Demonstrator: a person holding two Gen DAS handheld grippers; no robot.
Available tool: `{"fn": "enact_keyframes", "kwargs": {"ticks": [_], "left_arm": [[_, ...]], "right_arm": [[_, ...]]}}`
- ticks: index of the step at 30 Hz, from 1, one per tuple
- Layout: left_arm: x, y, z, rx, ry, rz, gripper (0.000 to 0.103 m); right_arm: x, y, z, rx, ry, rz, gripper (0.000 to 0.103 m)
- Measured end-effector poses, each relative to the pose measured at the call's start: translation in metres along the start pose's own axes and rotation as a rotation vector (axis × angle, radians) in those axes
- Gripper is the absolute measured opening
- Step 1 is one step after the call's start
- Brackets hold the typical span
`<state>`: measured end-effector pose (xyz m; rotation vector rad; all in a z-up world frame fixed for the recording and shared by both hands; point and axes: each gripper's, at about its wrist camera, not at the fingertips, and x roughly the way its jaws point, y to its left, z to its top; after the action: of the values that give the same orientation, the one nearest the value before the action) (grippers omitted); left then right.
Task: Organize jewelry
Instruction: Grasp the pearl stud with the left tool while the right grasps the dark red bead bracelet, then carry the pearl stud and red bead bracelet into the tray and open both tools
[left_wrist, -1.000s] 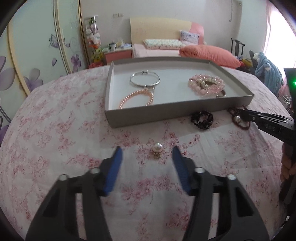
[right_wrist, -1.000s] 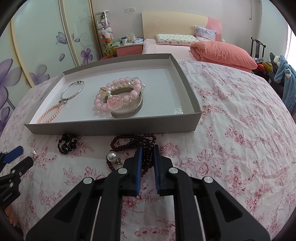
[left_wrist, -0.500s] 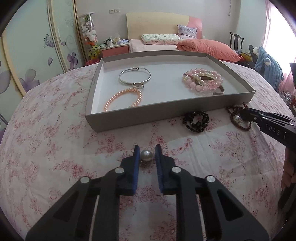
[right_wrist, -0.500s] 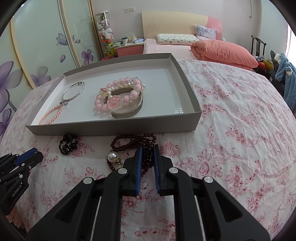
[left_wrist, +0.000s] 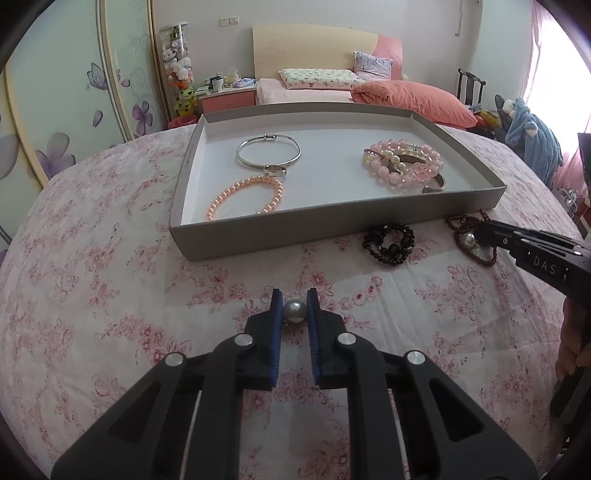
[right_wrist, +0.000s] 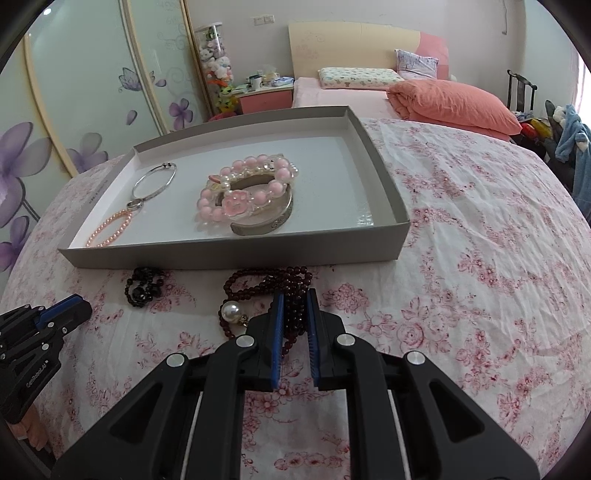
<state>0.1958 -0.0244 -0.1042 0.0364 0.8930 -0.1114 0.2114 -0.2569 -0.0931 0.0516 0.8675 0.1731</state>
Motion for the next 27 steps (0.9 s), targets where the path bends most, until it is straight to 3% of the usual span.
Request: {"fn": "enact_keyframes", "kwargs": {"ticks": [10, 18, 27], "left_arm": [[-0.005, 0.005, -0.006, 0.008, 0.002, -0.025, 0.014], [-0.014, 0.005, -0.007, 0.008, -0.037, -0.027, 0.014], [-0.032, 0.003, -0.009, 0.016, -0.118, -0.019, 0.014]], "right_arm": [[-0.002, 0.006, -0.001, -0.013, -0.006, 0.005, 0.01], [-0.019, 0.014, 0.007, -0.036, -0.077, 0.044, 0.009], [-0.055, 0.037, 0.005, -0.101, -0.222, 0.176, 0.009]]}}
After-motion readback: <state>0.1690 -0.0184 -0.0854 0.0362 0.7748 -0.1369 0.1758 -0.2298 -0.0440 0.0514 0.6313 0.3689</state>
